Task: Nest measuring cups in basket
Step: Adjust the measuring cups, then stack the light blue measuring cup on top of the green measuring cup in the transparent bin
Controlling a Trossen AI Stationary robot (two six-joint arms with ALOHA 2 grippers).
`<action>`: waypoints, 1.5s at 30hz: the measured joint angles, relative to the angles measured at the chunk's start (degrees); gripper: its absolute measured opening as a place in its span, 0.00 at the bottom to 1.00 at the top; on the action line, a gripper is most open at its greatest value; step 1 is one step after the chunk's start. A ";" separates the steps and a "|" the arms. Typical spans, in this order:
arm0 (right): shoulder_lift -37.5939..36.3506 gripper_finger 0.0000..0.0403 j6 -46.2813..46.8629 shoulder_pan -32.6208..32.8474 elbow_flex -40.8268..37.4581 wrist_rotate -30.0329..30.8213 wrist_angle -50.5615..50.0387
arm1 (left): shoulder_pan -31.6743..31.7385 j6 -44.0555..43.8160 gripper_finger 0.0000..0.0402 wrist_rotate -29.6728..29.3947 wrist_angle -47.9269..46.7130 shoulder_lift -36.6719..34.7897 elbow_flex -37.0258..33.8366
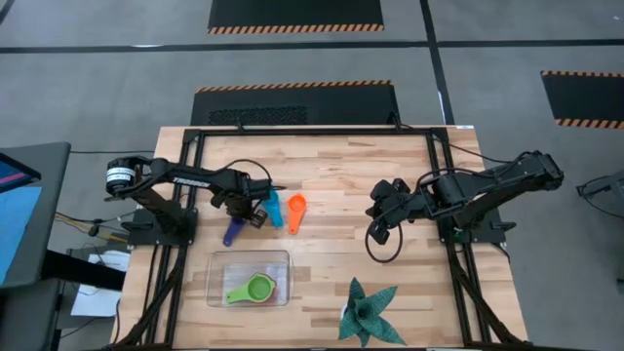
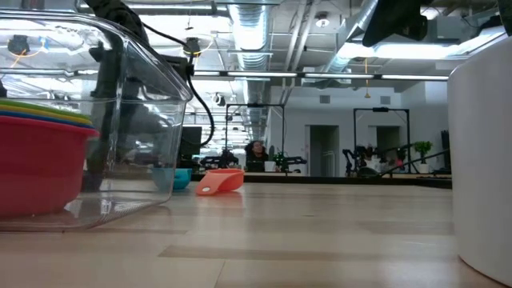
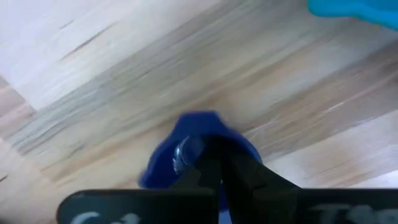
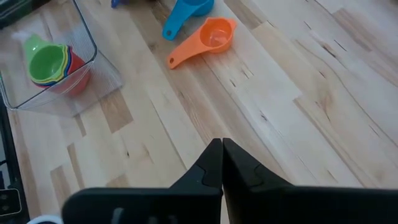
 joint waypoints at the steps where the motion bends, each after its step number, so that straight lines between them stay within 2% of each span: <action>1: 0.00 0.05 -0.01 0.00 0.01 0.00 0.01 | -0.02 0.00 0.00 -0.14 -0.27 0.00 0.17; 9: 0.00 0.05 -0.01 0.00 0.02 -0.04 0.01 | -0.04 1.35 0.00 -4.83 -7.08 0.00 4.17; 13: 0.00 0.05 -0.01 0.00 0.02 -0.05 0.01 | -0.04 1.92 0.00 -7.76 -13.01 0.00 8.52; 16: 0.00 0.05 -0.01 0.00 0.02 -0.06 0.01 | -0.04 3.88 0.00 -8.46 -13.87 0.00 12.91; 19: 0.00 0.06 -0.03 0.00 0.02 -0.04 0.01 | -0.04 7.18 0.00 -8.86 -11.50 0.00 16.60; 23: 0.00 0.06 -0.25 0.00 0.02 -0.02 -0.17 | -0.04 9.35 0.00 -10.24 -2.90 0.00 19.72; 28: 0.00 0.06 -2.90 0.00 0.02 -0.02 -0.87 | 0.03 13.16 0.01 -10.93 6.79 0.00 20.37; 37: 0.00 0.07 -3.22 0.00 0.02 -0.03 -5.35 | 1.19 11.03 0.16 -12.49 7.25 0.00 20.34; 45: 0.00 0.06 -3.18 0.04 0.02 -0.04 -6.92 | 1.20 2.43 0.30 -16.00 7.19 1.16 20.34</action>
